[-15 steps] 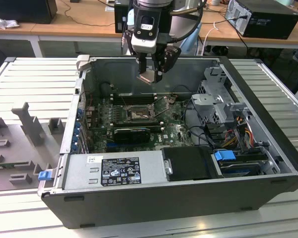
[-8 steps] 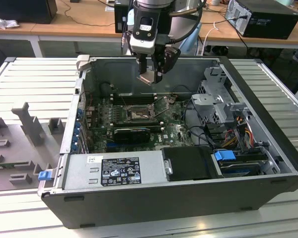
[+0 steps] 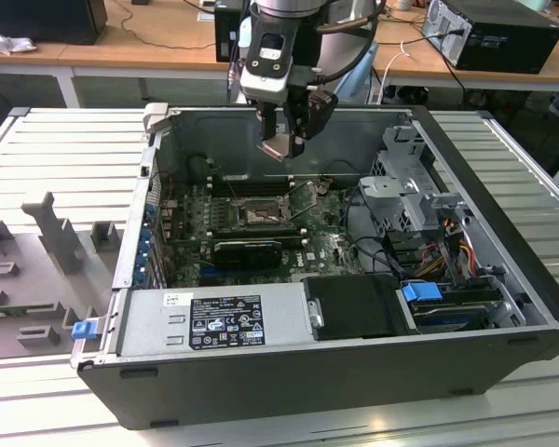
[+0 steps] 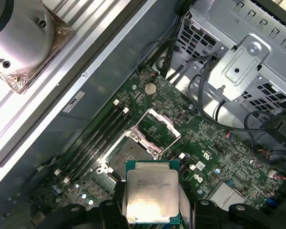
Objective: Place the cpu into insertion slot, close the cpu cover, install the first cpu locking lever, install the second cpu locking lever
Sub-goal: 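Place the cpu into insertion slot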
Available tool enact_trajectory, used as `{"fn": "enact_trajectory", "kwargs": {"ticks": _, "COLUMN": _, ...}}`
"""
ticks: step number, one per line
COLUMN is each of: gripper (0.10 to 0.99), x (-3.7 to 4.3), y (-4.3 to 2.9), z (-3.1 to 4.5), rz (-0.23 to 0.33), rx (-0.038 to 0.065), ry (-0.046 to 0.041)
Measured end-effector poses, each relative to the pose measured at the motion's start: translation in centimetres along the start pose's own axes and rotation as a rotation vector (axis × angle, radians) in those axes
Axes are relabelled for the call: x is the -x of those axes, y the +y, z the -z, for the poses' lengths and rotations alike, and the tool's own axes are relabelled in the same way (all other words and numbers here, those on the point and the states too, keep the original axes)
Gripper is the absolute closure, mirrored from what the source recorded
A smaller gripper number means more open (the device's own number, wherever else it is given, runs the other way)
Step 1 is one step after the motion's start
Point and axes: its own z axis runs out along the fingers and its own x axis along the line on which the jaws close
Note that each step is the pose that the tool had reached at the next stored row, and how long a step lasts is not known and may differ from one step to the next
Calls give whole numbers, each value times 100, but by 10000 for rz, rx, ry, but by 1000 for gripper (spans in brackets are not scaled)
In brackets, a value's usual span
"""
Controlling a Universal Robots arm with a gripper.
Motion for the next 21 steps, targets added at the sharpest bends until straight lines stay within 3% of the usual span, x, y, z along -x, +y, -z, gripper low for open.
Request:
{"fn": "enact_trajectory", "kwargs": {"ticks": 11, "gripper": 561, "x": 0, "y": -5, "z": -40, "rz": -1119, "rx": 21, "ry": -104}}
{"fn": "enact_trajectory", "kwargs": {"ticks": 21, "gripper": 561, "x": -50, "y": -67, "z": -54, "rz": -1329, "rx": 26, "ry": -122}}
